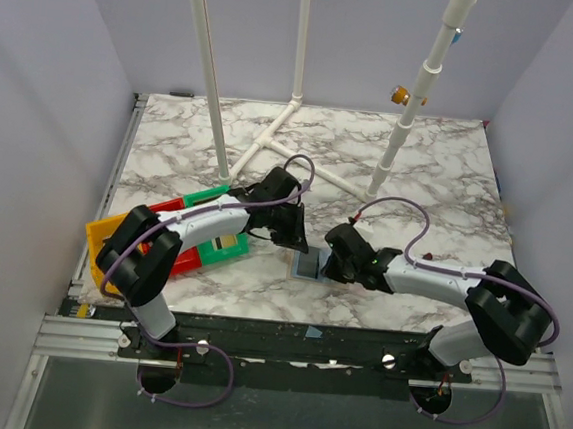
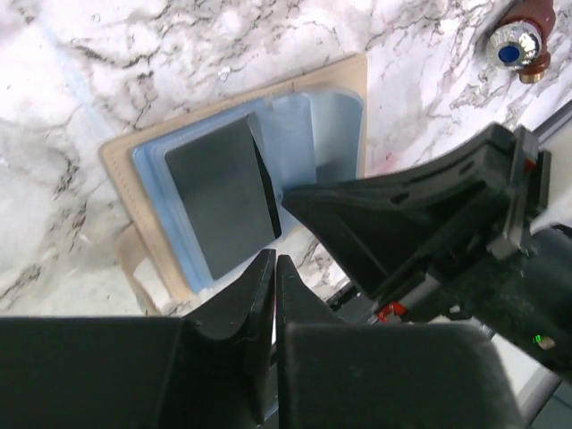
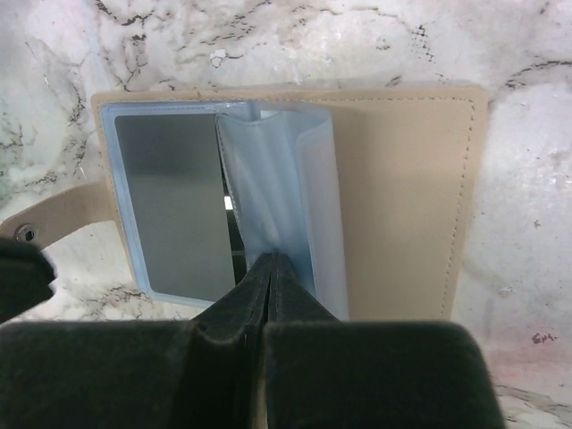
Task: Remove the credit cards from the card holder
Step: Remove the credit card from the card holder.
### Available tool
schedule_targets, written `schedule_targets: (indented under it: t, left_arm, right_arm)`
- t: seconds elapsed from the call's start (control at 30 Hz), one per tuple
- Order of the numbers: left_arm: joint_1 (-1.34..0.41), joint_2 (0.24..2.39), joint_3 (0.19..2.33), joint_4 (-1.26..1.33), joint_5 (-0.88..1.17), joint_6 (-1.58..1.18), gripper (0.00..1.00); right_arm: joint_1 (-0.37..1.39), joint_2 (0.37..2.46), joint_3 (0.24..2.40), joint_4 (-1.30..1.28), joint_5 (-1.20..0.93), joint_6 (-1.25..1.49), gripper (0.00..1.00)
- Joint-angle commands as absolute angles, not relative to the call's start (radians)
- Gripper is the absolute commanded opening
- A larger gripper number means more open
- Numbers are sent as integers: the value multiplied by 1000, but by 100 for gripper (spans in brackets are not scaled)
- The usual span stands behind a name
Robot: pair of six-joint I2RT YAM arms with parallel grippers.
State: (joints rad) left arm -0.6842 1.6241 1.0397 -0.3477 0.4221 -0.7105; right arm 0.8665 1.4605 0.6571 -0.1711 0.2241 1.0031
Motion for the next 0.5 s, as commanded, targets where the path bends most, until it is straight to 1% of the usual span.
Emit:
schedule_targets:
  t: [0.0,0.03,0.47]
  left_arm:
    - [-704,1709,1097,-316,431,-724,3]
    - [-705,1722,1103,-318,431,-724,0]
    - [-736,1846,1134,-315,394,-731,0]
  right_arm:
    - [864,1432,622,-212,247,1016,1]
    - [864,1426,620,-211,247,1016,1]
    - [857,1379,607,-206,250,1018,1]
